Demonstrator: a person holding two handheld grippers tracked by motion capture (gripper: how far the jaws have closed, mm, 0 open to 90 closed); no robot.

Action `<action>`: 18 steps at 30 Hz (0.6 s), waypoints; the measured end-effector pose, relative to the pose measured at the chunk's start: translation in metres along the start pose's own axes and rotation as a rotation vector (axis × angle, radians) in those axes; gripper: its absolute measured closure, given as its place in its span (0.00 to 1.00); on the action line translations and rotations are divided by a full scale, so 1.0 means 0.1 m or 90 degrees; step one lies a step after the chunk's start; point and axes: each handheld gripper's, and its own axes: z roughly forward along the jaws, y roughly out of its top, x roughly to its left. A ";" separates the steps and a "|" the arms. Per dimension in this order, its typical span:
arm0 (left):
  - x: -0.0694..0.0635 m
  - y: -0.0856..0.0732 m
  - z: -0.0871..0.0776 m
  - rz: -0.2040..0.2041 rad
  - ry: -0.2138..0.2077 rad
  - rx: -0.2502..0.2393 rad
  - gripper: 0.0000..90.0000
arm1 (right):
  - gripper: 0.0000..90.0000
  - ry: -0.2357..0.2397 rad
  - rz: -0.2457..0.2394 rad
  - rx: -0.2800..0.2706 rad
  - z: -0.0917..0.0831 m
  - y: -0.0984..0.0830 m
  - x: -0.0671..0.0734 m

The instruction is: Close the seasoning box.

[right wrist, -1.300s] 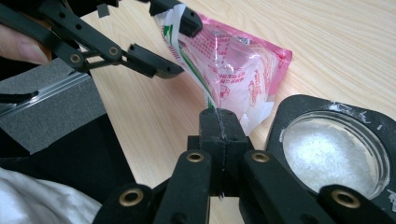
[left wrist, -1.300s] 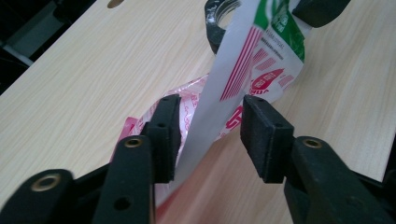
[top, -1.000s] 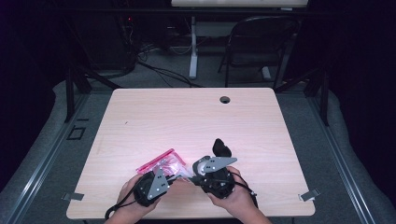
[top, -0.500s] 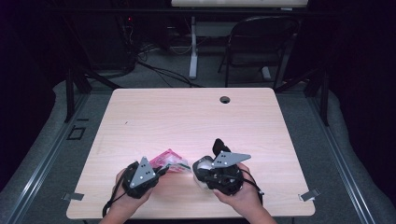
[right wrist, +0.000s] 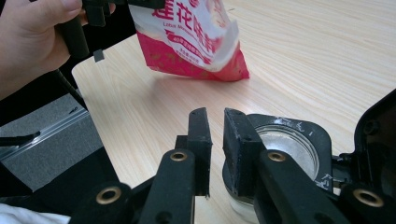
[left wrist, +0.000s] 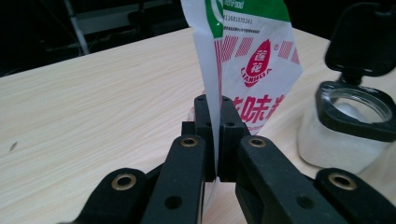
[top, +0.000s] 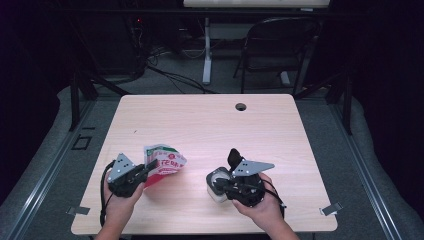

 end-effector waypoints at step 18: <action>0.33 0.16 -0.23 0.002 0.135 -0.038 1.00 | 0.90 -0.031 0.036 -0.007 -0.06 -0.05 -0.20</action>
